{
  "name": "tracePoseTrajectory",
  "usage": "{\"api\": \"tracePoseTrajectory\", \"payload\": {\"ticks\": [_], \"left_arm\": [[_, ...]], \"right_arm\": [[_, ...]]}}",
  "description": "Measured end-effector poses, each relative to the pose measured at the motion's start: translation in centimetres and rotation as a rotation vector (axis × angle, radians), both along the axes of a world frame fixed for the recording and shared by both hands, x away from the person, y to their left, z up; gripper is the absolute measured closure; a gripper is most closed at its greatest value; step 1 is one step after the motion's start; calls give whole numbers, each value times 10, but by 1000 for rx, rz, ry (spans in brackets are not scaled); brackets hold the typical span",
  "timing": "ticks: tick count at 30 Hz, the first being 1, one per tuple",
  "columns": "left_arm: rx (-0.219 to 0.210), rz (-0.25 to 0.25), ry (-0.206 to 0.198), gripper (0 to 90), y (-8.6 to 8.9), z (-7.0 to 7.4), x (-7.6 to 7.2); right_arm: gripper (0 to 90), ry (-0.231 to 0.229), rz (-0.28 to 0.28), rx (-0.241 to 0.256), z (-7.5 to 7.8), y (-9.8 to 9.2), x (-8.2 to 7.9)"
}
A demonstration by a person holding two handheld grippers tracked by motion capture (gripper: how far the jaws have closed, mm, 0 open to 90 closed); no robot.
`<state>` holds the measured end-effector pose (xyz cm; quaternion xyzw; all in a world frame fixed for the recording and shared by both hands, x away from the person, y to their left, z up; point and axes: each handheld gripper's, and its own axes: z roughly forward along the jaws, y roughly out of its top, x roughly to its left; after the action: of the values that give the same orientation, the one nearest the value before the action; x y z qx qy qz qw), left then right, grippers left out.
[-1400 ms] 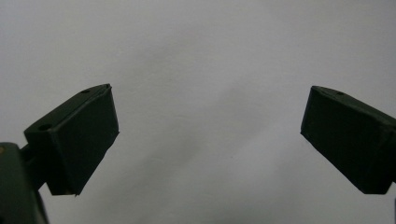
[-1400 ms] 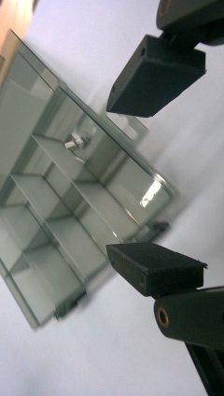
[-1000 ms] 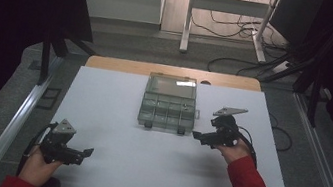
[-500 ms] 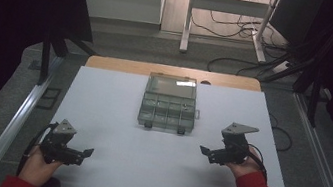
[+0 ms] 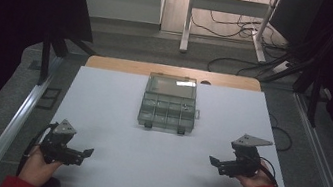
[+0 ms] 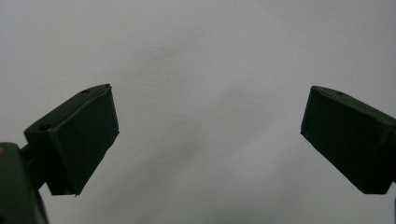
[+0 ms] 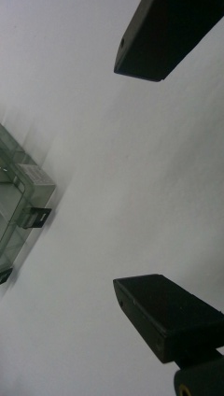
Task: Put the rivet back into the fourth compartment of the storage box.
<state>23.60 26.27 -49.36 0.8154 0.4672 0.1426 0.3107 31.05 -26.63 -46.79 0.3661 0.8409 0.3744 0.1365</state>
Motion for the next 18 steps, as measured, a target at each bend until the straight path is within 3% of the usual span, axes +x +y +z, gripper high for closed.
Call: {"api": "tracePoseTrajectory", "payload": {"ticks": [18], "left_arm": [[-3,-2,-2,43,0,0,0]], "right_arm": [[4,-4,-89,-46,-5,-33,-21]]}}
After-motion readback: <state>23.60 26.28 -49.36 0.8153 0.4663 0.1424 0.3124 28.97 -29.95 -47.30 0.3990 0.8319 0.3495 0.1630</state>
